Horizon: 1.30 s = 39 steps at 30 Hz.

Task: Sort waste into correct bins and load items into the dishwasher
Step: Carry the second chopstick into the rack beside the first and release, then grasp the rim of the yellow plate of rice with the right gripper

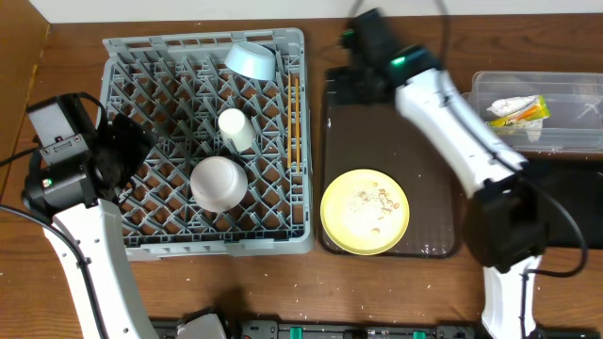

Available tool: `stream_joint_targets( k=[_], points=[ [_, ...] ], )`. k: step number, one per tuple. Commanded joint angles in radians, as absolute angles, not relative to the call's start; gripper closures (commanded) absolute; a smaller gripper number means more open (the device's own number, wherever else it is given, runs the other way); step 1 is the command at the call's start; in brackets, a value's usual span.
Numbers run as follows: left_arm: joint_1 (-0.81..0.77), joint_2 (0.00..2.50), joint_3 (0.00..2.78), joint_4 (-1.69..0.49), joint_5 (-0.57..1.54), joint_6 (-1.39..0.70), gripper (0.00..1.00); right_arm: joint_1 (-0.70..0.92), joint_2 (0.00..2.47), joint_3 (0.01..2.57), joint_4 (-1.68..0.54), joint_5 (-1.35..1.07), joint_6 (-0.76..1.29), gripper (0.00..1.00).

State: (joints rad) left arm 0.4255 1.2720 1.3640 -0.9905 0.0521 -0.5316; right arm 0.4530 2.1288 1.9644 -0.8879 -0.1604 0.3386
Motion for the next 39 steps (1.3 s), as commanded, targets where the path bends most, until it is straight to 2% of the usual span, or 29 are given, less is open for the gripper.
stream_joint_targets(
  k=[1, 5, 10, 15, 23, 29, 39],
  points=[
    [0.429, 1.274, 1.370, -0.992, 0.040, -0.540, 0.04, 0.369, 2.090, 1.955, -1.015, -0.154, 0.199, 0.30],
    [0.429, 1.274, 1.370, -0.992, 0.040, -0.540, 0.04, 0.332, 2.101, 1.868, -1.104, -0.168, 0.154, 0.45],
    [0.429, 1.274, 1.370, -0.992, 0.040, -0.540, 0.04, 0.341, 2.101, 1.702, -1.093, -0.202, 0.124, 0.46],
    [0.429, 1.274, 1.370, -0.992, 0.040, -0.540, 0.04, 0.352, 2.101, 1.592, -1.077, -0.204, 0.121, 0.56],
    [0.429, 1.274, 1.370, -0.992, 0.040, -0.540, 0.04, 0.367, 2.101, 1.562, -1.066, -0.362, 0.023, 0.55],
    [0.429, 1.274, 1.370, -0.992, 0.040, -0.540, 0.04, 0.370, 2.101, 1.560, -1.061, -0.359, -0.009, 0.48],
    [0.429, 1.274, 1.370, -0.992, 0.040, -0.540, 0.04, 0.369, 2.103, 1.474, -0.941, -0.250, 0.050, 0.54]
  ],
)
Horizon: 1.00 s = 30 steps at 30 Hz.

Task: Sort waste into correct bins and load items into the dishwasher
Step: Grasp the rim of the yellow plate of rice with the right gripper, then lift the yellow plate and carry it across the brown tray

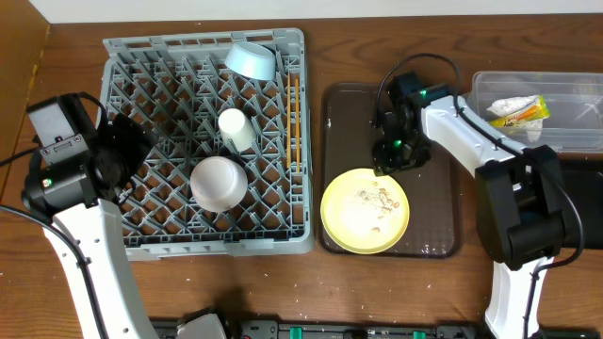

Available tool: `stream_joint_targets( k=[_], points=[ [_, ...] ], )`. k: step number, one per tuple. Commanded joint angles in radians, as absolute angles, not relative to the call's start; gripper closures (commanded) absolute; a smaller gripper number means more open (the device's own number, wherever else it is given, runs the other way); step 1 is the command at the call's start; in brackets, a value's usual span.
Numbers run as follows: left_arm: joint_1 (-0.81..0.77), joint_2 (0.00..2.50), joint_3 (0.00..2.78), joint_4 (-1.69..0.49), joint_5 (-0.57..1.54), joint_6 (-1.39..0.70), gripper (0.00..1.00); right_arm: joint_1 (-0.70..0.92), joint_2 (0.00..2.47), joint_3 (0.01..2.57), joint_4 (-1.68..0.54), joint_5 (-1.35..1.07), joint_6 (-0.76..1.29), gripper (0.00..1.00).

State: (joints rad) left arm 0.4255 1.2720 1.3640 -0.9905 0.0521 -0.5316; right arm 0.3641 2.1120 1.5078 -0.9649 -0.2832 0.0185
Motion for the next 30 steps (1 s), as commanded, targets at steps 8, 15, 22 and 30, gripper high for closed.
stream_joint_targets(
  k=[8, 15, 22, 30],
  points=[
    [0.429, 1.274, 1.370, -0.992, 0.040, -0.540, 0.04, 0.364, 2.103, 1.468, -0.926, -0.026, 0.192, 0.65],
    [0.429, 1.274, 1.370, -0.992, 0.040, -0.540, 0.04, 0.315, 2.103, 1.515, -0.923, 0.169, 0.281, 0.59],
    [0.429, 1.274, 1.370, -0.992, 0.040, -0.540, 0.04, 0.231, 2.103, 1.654, -0.935, 0.176, 0.281, 0.57],
    [0.429, 1.274, 1.370, -0.992, 0.040, -0.540, 0.04, 0.213, 2.102, 1.864, -1.048, -0.107, 0.185, 0.53]
  ],
)
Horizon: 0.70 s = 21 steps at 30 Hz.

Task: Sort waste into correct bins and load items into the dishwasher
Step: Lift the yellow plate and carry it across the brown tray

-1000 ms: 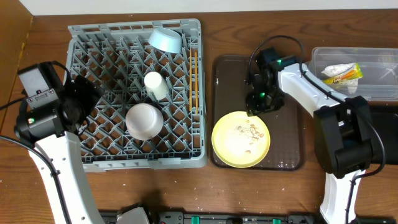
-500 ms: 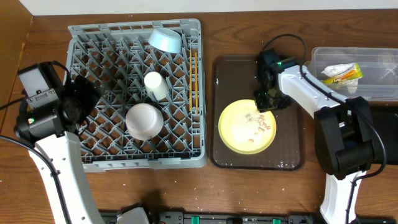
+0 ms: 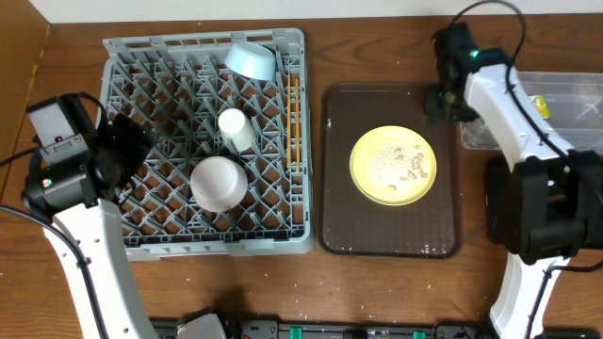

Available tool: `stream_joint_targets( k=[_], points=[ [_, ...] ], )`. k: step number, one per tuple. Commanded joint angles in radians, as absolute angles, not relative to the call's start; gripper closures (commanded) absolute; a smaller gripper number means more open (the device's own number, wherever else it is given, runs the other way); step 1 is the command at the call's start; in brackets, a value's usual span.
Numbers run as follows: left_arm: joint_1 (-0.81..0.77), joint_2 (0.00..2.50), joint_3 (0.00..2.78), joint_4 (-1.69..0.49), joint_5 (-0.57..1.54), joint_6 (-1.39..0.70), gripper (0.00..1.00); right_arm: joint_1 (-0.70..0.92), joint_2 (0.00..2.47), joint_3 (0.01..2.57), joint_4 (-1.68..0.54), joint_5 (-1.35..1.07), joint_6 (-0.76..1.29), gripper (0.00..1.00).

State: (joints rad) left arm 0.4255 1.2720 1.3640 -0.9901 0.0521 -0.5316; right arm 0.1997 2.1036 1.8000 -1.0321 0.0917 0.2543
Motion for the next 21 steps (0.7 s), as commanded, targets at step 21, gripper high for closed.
stream_joint_targets(
  k=[21],
  points=[
    [0.429, 1.274, 1.370, -0.992, 0.040, -0.540, 0.04, 0.704, 2.185, 1.834, -1.001, 0.341, 0.737, 0.55]
  ],
)
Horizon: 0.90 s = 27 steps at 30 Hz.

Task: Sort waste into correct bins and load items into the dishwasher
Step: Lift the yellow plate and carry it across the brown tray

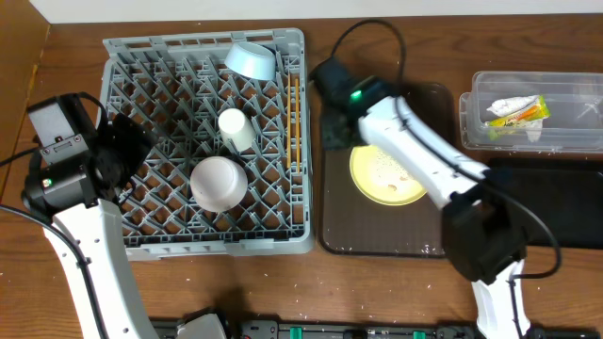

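A yellow plate (382, 181) with crumbs lies in the middle of the brown tray (377, 240), partly covered by my right arm. My right gripper (334, 127) hangs over the tray's far left edge, beside the grey dish rack (132, 240); its dark fingers do not show their state. The rack holds a blue bowl (251, 60), a white cup (236, 129), an upturned white bowl (219, 183) and wooden chopsticks (295, 122). My left gripper (124, 155) sits over the rack's left side, and its jaws are not readable.
A clear plastic bin (565, 132) at the far right holds a crumpled wrapper (516, 110). A black bin (556, 202) lies in front of it. My right arm crosses the tray diagonally from the front right.
My right gripper has moved from the tray's far right corner to its far left edge, next to the rack. The yellow plate sits slightly lower and left on the tray. The left arm is unchanged.
At first my right gripper was at the tray's far left corner, with the plate at the tray's front left. Then it stood just behind the plate. Later the plate lay mid-tray and the gripper was at the far right. Now the gripper is back at the left.
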Available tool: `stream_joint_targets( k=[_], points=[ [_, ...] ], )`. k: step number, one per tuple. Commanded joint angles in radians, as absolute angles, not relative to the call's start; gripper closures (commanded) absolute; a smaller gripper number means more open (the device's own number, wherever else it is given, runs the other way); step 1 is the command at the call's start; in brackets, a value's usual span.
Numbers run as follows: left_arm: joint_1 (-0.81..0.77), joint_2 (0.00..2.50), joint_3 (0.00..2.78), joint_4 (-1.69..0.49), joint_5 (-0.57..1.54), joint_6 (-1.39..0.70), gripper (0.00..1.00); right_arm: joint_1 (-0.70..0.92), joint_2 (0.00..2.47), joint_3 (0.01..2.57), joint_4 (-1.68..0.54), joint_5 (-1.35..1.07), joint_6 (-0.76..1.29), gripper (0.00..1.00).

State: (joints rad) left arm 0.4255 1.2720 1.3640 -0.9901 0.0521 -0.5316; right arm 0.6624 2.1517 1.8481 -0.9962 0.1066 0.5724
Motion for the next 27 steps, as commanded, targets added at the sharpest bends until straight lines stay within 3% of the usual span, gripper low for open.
stream_joint_targets(
  k=[1, 19, 23, 27],
  points=[
    [0.429, 1.274, 1.370, -0.992, 0.040, -0.540, 0.04, 0.723, 2.197, 1.834, -1.008, 0.394, 0.773, 0.56],
    [0.429, 1.274, 1.370, -0.992, 0.040, -0.540, 0.04, 0.747, 2.354, 1.834, -1.041, 0.414, 0.830, 0.61],
    [0.429, 1.274, 1.370, -0.992, 0.040, -0.540, 0.04, 0.748, 2.354, 1.834, -1.042, 0.406, 0.830, 0.80],
    [0.429, 1.274, 1.370, -0.992, 0.040, -0.540, 0.04, 0.747, 2.354, 1.834, -1.045, 0.402, 0.829, 0.91]
  ],
)
